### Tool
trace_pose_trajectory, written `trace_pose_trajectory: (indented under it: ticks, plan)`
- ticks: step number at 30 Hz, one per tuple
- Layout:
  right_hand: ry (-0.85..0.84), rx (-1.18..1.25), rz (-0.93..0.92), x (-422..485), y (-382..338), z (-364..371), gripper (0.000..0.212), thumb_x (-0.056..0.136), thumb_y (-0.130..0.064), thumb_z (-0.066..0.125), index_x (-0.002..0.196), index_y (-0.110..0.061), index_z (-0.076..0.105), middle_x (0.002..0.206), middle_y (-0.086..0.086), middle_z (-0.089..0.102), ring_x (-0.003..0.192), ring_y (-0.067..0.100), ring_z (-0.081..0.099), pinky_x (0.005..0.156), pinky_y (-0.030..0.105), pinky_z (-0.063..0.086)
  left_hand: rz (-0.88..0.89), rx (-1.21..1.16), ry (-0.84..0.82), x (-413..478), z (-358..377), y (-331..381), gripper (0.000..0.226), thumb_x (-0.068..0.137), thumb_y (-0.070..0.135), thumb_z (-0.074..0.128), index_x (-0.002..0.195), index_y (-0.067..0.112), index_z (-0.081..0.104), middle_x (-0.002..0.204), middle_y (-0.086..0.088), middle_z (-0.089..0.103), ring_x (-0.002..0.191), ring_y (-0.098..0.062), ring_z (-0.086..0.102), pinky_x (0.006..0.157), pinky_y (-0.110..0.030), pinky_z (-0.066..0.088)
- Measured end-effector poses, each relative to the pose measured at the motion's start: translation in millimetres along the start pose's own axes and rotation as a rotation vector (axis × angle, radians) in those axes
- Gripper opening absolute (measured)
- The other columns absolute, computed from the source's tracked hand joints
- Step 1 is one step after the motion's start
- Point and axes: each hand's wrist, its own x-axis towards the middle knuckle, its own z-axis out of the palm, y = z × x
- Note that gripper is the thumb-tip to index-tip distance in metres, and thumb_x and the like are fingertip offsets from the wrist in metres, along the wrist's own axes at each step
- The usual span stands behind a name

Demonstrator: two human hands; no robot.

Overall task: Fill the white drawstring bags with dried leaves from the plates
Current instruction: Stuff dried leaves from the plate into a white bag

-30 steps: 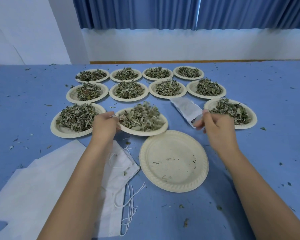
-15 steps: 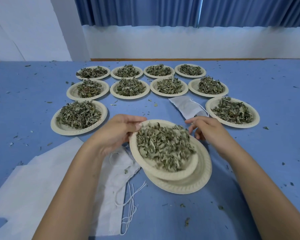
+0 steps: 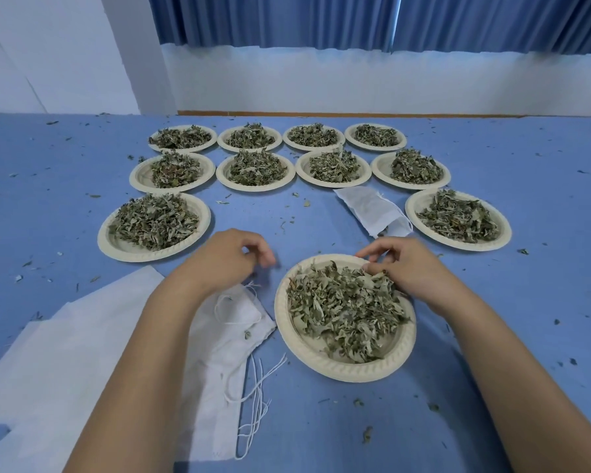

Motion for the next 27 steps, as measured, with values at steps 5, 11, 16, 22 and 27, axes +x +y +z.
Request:
trace_pose_trajectory:
  ticks: [5,11,16,22,27]
  plan:
    - [0.009,-0.008,0.010,0,-1,2,0.014,0.083,-0.001,0.071,0.089,-0.013,0.073,0.074,-0.004,0.059,0.045,-0.005,0.044,0.047,0.007,0.032,-0.103,0.118,-0.364,-10,-17,-6,0.042,0.088,0.000,0.055,0.071,0.033,0.076,0.070,0.018,0.068,0.062,0.003,0.056,0.059,-0.009,0.040]
    - [0.034,-0.004,0.014,-1,-3,5,0.013,0.084,-0.003,0.071,0.090,-0.014,0.073,0.070,-0.006,0.060,0.054,0.002,0.047,0.048,0.007,0.033,-0.110,0.040,-0.511,-15,-18,-11,0.031,0.083,0.000,0.068,0.081,0.029,0.077,0.087,0.002,0.052,0.072,-0.013,0.053,0.061,-0.023,0.044]
    - [0.056,0.080,0.042,-2,-4,10,0.015,0.084,0.000,0.069,0.092,-0.013,0.072,0.069,-0.001,0.060,0.067,0.018,0.049,0.053,0.014,0.037,-0.069,0.138,-0.397,-13,-11,-8,0.027,0.081,0.008,0.076,0.065,0.030,0.073,0.083,0.007,0.056,0.075,-0.011,0.057,0.066,-0.023,0.044]
    - [0.132,0.170,-0.049,-8,-12,6,0.019,0.091,-0.004,0.061,0.089,-0.021,0.070,0.090,0.007,0.068,0.078,0.016,0.058,0.075,0.025,0.042,0.110,-0.164,0.124,-10,-18,-2,0.026,0.086,0.005,0.069,0.069,0.024,0.070,0.064,0.005,0.065,0.053,-0.006,0.054,0.052,-0.011,0.041]
    - [0.039,0.350,-0.337,-19,-30,2,0.014,0.094,-0.012,0.055,0.098,-0.014,0.069,0.089,-0.009,0.071,0.085,0.003,0.063,0.077,0.015,0.048,0.643,-0.042,0.475,-12,1,26,0.022,0.081,-0.011,0.060,0.084,0.010,0.065,0.084,0.003,0.060,0.077,-0.008,0.055,0.073,-0.017,0.045]
